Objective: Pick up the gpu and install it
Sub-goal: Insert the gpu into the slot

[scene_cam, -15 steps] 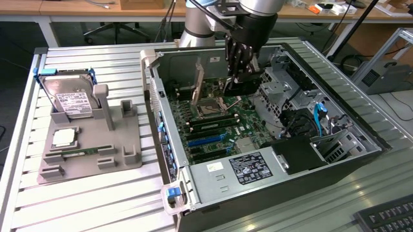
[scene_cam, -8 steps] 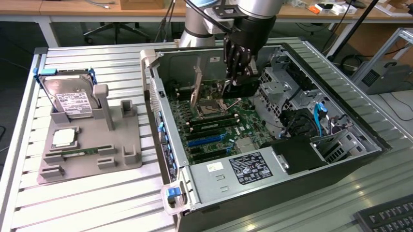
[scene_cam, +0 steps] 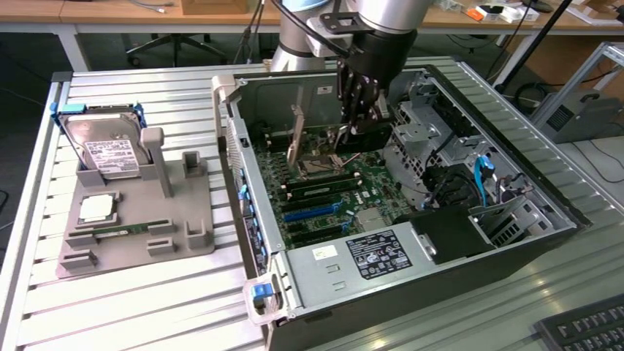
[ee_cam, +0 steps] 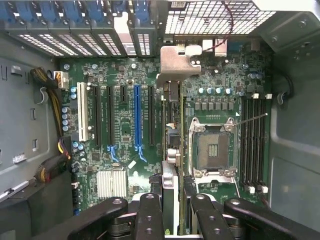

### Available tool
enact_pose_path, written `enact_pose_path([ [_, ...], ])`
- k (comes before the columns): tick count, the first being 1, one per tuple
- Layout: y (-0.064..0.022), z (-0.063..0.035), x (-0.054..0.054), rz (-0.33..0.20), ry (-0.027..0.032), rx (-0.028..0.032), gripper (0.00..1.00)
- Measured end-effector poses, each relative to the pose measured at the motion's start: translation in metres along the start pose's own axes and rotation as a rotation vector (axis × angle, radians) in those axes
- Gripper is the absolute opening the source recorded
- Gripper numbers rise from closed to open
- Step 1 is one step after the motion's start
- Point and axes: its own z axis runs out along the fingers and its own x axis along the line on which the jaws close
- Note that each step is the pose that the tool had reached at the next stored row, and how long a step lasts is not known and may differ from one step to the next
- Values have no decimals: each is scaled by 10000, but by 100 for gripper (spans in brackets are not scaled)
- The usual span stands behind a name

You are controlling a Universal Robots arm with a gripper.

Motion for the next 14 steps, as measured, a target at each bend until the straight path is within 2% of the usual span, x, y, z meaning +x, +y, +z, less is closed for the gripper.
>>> enact_pose_path([
  [4,9,13,30,-1,1,0,27],
  [11,78,142,278,0,-1,1,27],
  [14,100,179,321,-1,1,-1,27],
])
